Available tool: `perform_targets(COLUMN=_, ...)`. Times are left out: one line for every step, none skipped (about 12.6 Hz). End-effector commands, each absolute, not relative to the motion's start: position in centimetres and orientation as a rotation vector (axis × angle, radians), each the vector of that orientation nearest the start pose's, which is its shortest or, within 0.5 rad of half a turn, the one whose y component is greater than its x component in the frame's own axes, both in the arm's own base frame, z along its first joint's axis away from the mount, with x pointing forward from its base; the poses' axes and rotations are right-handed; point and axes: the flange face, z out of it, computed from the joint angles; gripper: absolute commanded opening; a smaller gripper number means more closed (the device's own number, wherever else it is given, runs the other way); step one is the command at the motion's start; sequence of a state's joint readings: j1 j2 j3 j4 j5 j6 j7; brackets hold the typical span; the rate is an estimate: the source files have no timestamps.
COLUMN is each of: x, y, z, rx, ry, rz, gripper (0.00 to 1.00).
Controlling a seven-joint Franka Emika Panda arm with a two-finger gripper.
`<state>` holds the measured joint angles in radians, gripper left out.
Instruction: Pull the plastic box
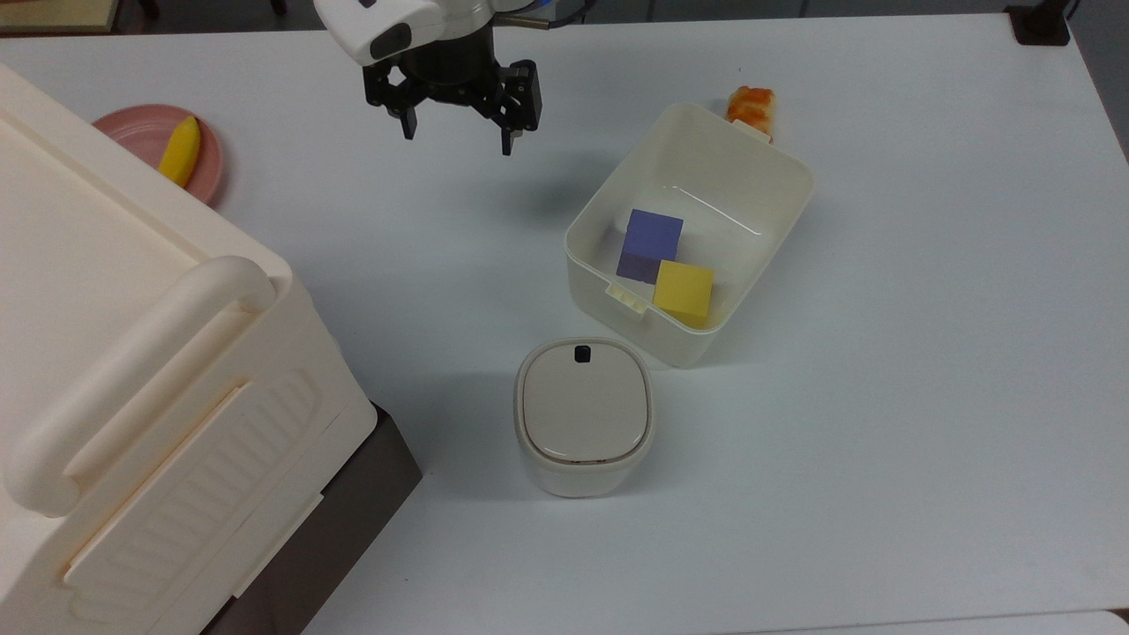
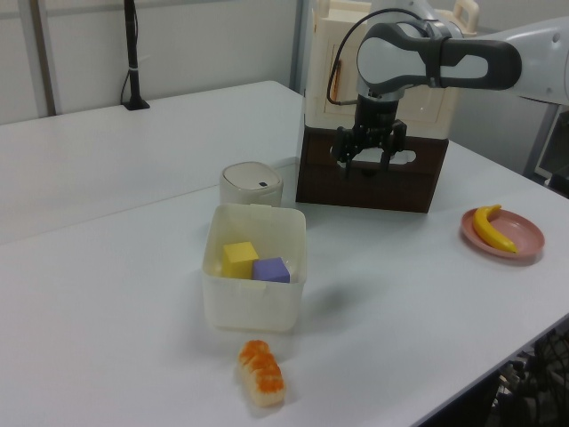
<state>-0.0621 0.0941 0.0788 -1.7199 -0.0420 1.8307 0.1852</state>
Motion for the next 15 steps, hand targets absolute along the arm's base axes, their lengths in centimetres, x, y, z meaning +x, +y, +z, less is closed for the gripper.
perform_targets(x=58.98, y=1.26, z=52.07, rx=-3.150, ry=0.224, rz=-0.042, gripper=1.00)
perform_targets(x=59.04, y=1.21, z=51.89, rx=-3.146, ry=0.230, rz=-0.037, gripper=1.00)
perform_targets(x=59.04, y=1.17, z=51.89, rx=-3.139, ry=0.235, rz=-0.036, gripper=1.00)
perform_targets(x=59.01, y=1.19, z=51.92, rx=-3.136, ry=0.236, rz=-0.037, gripper=1.00)
perform_targets(x=59.02, y=1.28, z=51.99, rx=-3.135, ry=0.248, rz=-0.040, gripper=1.00)
perform_targets(x=58.92, y=1.30, z=52.18, rx=-3.133, ry=0.251, rz=-0.044, gripper=1.00)
perform_targets(x=58.84, y=1.39, z=52.35, rx=-3.133, ry=0.251, rz=-0.047, gripper=1.00)
perform_targets(x=58.73, y=1.57, z=52.61, rx=-3.134, ry=0.246, rz=-0.052, gripper=1.00)
perform_targets(x=58.81, y=1.67, z=52.56, rx=-3.133, ry=0.246, rz=-0.056, gripper=1.00)
perform_targets(x=58.80, y=1.76, z=52.56, rx=-3.133, ry=0.241, rz=-0.057, gripper=1.00)
perform_targets(x=58.80, y=1.76, z=52.56, rx=-3.134, ry=0.239, rz=-0.057, gripper=1.00)
perform_targets(x=58.79, y=1.76, z=52.55, rx=-3.134, ry=0.232, rz=-0.054, gripper=1.00)
perform_targets(x=58.79, y=1.76, z=52.61, rx=-3.135, ry=0.222, rz=-0.054, gripper=1.00)
perform_targets(x=58.80, y=1.75, z=52.50, rx=-3.136, ry=0.220, rz=-0.049, gripper=1.00)
perform_targets(x=58.80, y=1.74, z=52.50, rx=-3.137, ry=0.219, rz=-0.050, gripper=1.00)
